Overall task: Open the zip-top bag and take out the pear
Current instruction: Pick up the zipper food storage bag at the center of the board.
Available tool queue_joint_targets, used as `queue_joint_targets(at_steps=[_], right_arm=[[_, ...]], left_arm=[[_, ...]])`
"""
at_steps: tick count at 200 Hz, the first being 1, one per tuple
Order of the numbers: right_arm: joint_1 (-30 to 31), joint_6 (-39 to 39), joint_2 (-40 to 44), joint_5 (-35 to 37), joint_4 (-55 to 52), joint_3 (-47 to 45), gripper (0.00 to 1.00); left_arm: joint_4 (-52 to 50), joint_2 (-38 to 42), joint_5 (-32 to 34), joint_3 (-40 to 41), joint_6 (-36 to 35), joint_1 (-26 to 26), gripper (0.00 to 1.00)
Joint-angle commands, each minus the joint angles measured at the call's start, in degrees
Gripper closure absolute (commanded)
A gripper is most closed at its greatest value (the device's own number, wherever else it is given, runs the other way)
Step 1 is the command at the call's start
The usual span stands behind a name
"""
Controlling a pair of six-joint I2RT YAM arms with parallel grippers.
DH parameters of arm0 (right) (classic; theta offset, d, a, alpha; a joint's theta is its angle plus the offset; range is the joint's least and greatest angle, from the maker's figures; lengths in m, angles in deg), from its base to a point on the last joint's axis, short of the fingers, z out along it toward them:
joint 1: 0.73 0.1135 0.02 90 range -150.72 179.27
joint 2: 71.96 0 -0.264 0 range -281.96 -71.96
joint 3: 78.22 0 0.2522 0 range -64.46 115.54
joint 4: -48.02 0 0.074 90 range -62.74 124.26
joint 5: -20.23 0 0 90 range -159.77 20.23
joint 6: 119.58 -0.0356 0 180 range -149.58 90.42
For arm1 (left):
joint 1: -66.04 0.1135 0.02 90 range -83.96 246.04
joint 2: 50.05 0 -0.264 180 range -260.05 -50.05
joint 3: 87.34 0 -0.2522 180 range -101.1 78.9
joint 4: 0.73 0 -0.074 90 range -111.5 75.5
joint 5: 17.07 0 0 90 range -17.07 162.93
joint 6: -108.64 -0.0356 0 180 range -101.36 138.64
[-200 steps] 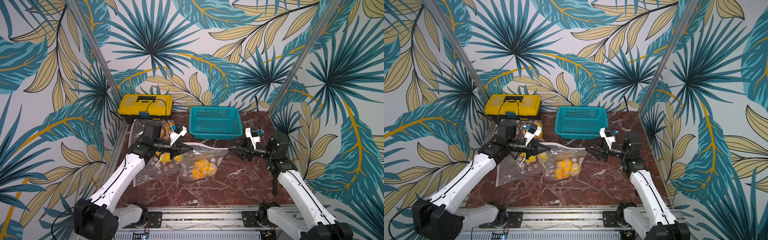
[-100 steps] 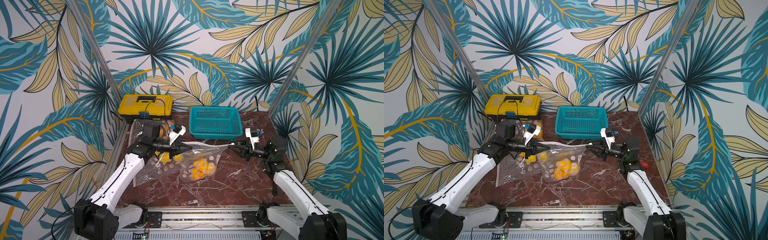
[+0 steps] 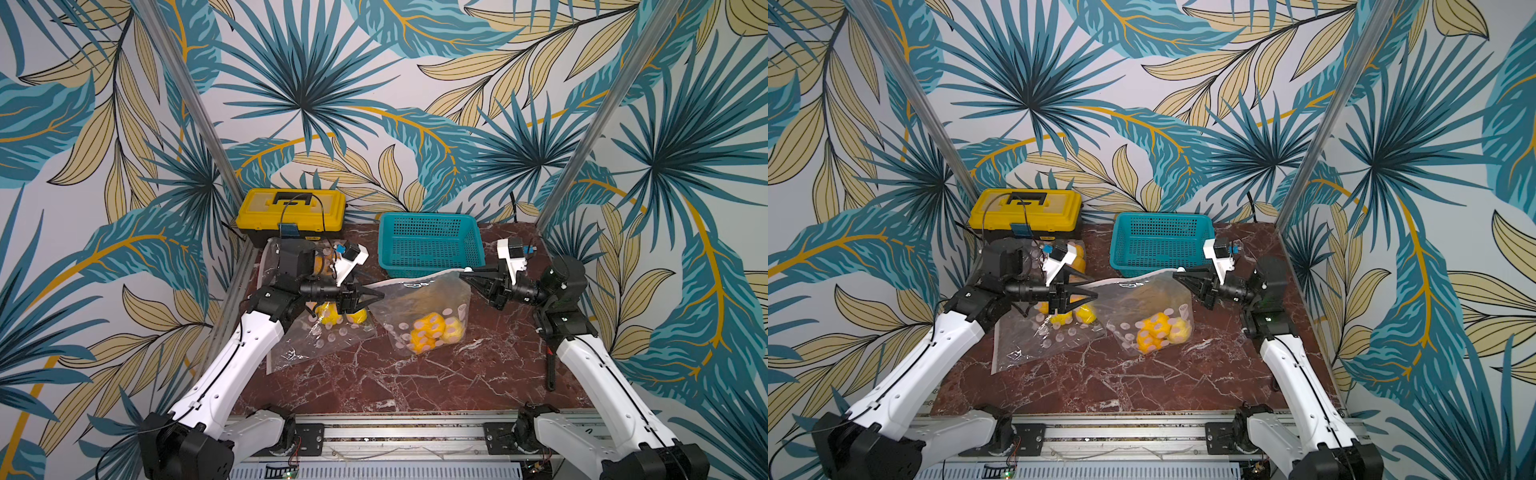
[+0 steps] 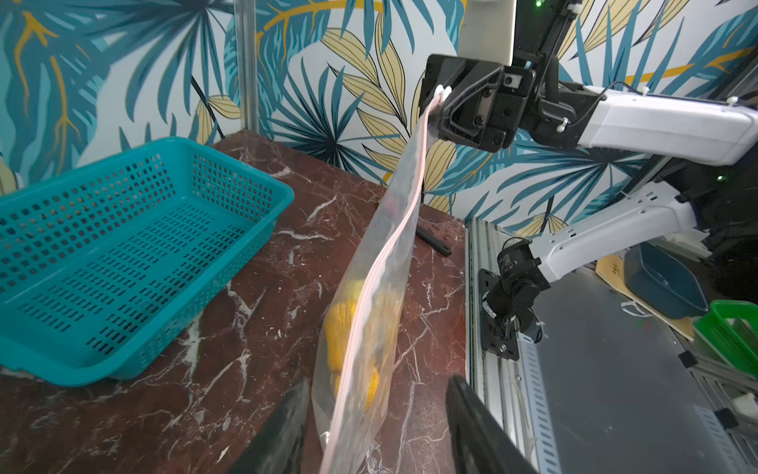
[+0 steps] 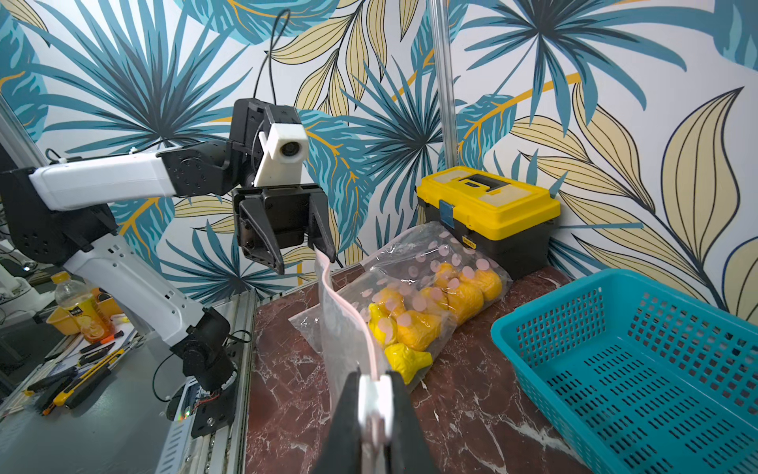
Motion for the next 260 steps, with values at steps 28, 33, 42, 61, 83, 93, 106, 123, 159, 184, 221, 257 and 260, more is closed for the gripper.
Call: queue_joint_targets(at_steps=[28, 33, 42, 61, 83, 93, 106, 123, 159, 184, 221, 257, 260], right_arm=[[3.1, 4.9, 0.5, 3.5, -12.7, 4.7, 1.00], [3.4, 5.1, 0.5, 3.8, -13.1, 4.9, 1.00], [4.0, 5.4, 0.5, 4.3, -13.9, 5.3, 1.00], [5.3, 5.7, 0.2, 5.6, -15.6, 6.4, 1.00], [6.9, 6.6, -0.6, 6.3, -18.4, 8.1, 1.00], [7.9, 7.4, -0.8, 6.7, -19.8, 8.7, 1.00], [9.0, 8.3, -1.0, 7.5, -21.1, 9.4, 1.00], [10.1, 9.0, -1.3, 8.1, -22.2, 10.3, 1.00], [11.4, 10.3, -1.8, 9.1, -24.0, 12.0, 1.00], [11.9, 10.5, -2.0, 9.1, -24.0, 12.6, 1.00], [12.6, 10.7, -2.5, 8.6, -26.3, 13.2, 0.98], [13.2, 10.8, -2.9, 8.4, -26.5, 14.0, 0.98], [13.3, 10.8, -2.9, 8.2, -26.5, 14.0, 0.98]], left_arm=[[0.7, 0.3, 3.2, -9.4, 2.2, -2.1, 0.28], [0.7, -0.2, 3.6, -10.5, 2.2, -3.2, 0.27], [0.5, -1.2, 4.6, -12.1, 1.8, -5.3, 0.26], [0.4, -4.1, 6.4, -15.1, 1.5, -9.4, 0.26], [0.3, -7.6, 6.4, -17.6, 2.0, -12.6, 0.26], [0.2, -8.9, 5.9, -18.5, 2.0, -14.1, 0.26], [-0.4, -10.6, 4.7, -19.6, 1.4, -15.8, 0.26], [-1.8, -12.4, 1.4, -20.8, 0.5, -17.0, 0.26], [-4.3, -14.7, -3.4, -20.4, -1.0, -17.6, 0.31], [-4.6, -15.0, -5.0, -18.6, -2.4, -17.6, 0.44], [-4.9, -16.0, -4.6, -18.2, -3.3, -17.6, 0.64], [-4.9, -16.8, -4.3, -19.2, -3.6, -17.7, 0.76], [-4.8, -16.8, -4.1, -19.3, -3.6, -17.7, 0.76]])
